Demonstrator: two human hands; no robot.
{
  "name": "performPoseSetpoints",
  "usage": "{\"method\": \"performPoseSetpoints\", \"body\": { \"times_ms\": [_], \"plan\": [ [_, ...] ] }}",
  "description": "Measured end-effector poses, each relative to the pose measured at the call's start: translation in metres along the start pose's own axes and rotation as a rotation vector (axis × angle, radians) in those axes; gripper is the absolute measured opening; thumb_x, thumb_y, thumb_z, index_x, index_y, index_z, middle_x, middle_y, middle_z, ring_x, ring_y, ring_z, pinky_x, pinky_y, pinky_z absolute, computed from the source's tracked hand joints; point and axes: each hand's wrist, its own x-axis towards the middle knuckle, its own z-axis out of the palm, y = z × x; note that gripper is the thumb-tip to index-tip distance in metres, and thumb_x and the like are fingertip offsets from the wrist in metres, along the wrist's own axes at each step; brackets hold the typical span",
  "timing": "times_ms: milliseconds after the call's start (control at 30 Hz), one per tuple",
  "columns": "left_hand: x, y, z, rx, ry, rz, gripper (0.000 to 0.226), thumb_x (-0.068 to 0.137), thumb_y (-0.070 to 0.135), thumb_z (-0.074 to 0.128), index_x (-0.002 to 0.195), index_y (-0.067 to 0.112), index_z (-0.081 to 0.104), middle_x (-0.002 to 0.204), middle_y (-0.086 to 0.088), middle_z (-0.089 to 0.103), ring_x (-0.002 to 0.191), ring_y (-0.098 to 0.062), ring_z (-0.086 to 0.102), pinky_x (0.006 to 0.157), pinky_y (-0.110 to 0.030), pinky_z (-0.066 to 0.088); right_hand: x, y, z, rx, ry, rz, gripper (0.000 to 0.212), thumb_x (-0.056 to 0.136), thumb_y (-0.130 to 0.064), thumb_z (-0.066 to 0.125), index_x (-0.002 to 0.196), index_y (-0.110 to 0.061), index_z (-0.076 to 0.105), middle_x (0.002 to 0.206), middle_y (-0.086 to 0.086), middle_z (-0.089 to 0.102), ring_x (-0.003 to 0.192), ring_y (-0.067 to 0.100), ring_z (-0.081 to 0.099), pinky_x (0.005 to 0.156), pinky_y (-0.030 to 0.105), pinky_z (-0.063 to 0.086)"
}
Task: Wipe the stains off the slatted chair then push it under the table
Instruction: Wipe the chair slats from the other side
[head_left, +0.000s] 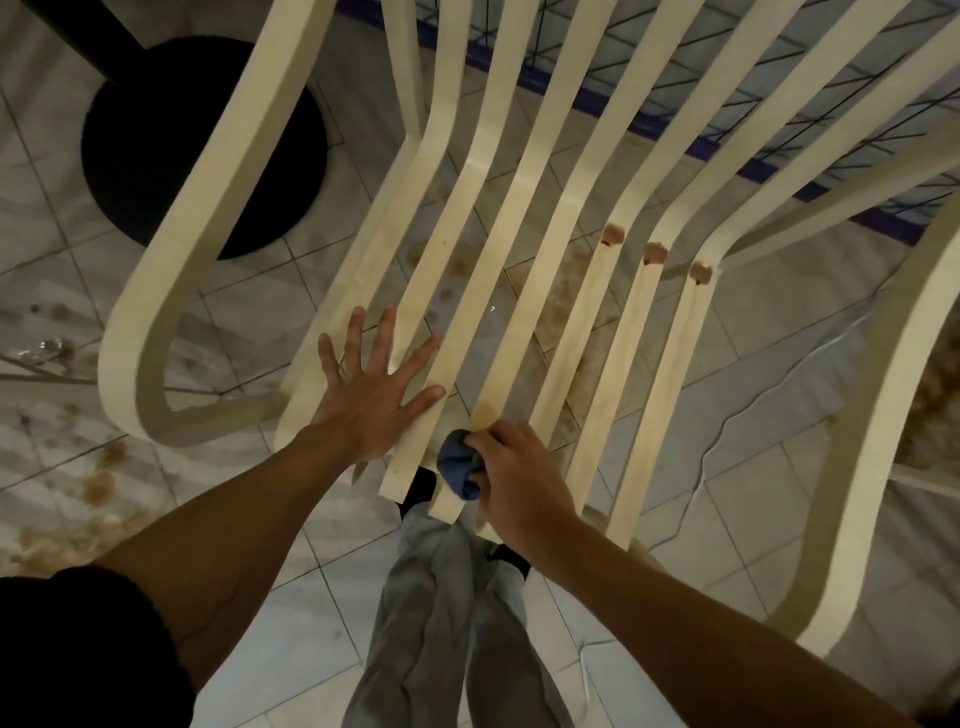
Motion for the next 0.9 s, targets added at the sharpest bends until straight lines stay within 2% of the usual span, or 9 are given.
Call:
{"method": "performPoseSetpoints", "body": {
  "times_ms": [100,267,367,467,533,667,767,833,900],
  "plan": [
    [0.002,-0.001,0.0,0.001,0.006,-0.001,0.067,0.091,0.072,0.013,0.144,0.051,-0.021,0.15,0.002,-0.045,0.135,-0.031,-0.043,0.11,-0.064,-0.018,0.015,0.007,-0.009,-0.029,-0.004,-0.02,0.044,0.082,-0.012,0.071,0.125,-0.01,0.061,0.114,0.009,0.058,0.106,0.028,0.052,0.091,0.036,0.047],
    [0.002,-0.001,0.002,-0.005,0.011,-0.013,0.07,0.089,0.073,0.011,0.143,0.05,-0.027,0.149,0.002,-0.045,0.135,-0.03,-0.043,0.11,-0.063,-0.018,0.056,0.024,-0.027,-0.012,0.161,0.144,0.032,0.085,-0.006,0.059,0.117,-0.009,0.066,0.107,0.013,0.061,0.101,0.032,0.055,0.084,0.037,0.048],
    [0.002,0.0,0.001,-0.007,0.0,-0.012,0.069,0.089,0.073,0.011,0.144,0.05,-0.024,0.149,0.002,-0.045,0.135,-0.031,-0.043,0.11,-0.062,-0.02,0.048,0.016,-0.017,0.011,0.236,0.208,0.034,0.089,-0.009,0.058,0.122,-0.008,0.064,0.11,0.012,0.061,0.104,0.03,0.052,0.086,0.033,0.043],
    [0.0,0.002,0.001,-0.009,-0.004,-0.007,0.068,0.091,0.071,0.013,0.145,0.05,-0.021,0.15,0.001,-0.044,0.135,-0.031,-0.043,0.109,-0.063,-0.02,0.011,-0.007,0.007,0.103,0.203,0.205,0.037,0.089,-0.013,0.063,0.126,-0.008,0.062,0.116,0.008,0.059,0.108,0.025,0.049,0.093,0.028,0.039],
    [-0.001,0.002,0.0,-0.02,-0.002,-0.004,0.068,0.091,0.071,0.013,0.146,0.05,-0.021,0.15,0.001,-0.044,0.136,-0.031,-0.042,0.109,-0.063,-0.02,-0.015,-0.02,0.023,0.139,0.168,0.19,0.04,0.085,-0.015,0.07,0.124,-0.01,0.063,0.116,0.005,0.06,0.108,0.023,0.051,0.097,0.032,0.045],
    [0.0,0.001,-0.001,-0.013,-0.012,-0.014,0.069,0.09,0.072,0.011,0.146,0.048,-0.021,0.15,0.002,-0.044,0.136,-0.03,-0.043,0.11,-0.062,-0.02,-0.037,-0.026,0.038,0.144,0.087,0.15,0.042,0.073,-0.013,0.081,0.112,-0.013,0.068,0.107,0.003,0.063,0.097,0.023,0.058,0.081,0.036,0.056],
    [-0.001,-0.001,-0.003,-0.091,0.019,-0.012,0.069,0.092,0.071,0.015,0.147,0.047,-0.02,0.154,0.006,-0.037,0.138,-0.024,-0.041,0.111,-0.058,-0.022,-0.03,-0.023,0.027,0.212,0.062,0.161,0.035,0.086,-0.012,0.07,0.12,-0.013,0.066,0.113,0.001,0.06,0.107,0.018,0.053,0.093,0.018,0.04],
    [-0.004,-0.006,-0.005,-0.163,0.072,-0.004,0.067,0.094,0.069,0.016,0.149,0.045,-0.015,0.159,0.008,-0.026,0.142,-0.018,-0.033,0.113,-0.053,-0.019,-0.017,-0.017,0.012,0.28,0.092,0.211,0.032,0.09,-0.011,0.064,0.122,-0.014,0.065,0.113,-0.002,0.058,0.108,0.014,0.05,0.091,0.009,0.03],
    [-0.009,-0.012,-0.007,-0.192,0.115,-0.017,0.065,0.097,0.062,0.016,0.152,0.04,-0.009,0.161,0.006,-0.018,0.146,-0.017,-0.023,0.115,-0.051,-0.012,0.006,-0.012,-0.007,0.3,0.152,0.232,0.029,0.087,-0.008,0.065,0.115,-0.014,0.068,0.105,-0.001,0.059,0.1,0.014,0.053,0.083,0.007,0.032]
  ]
}}
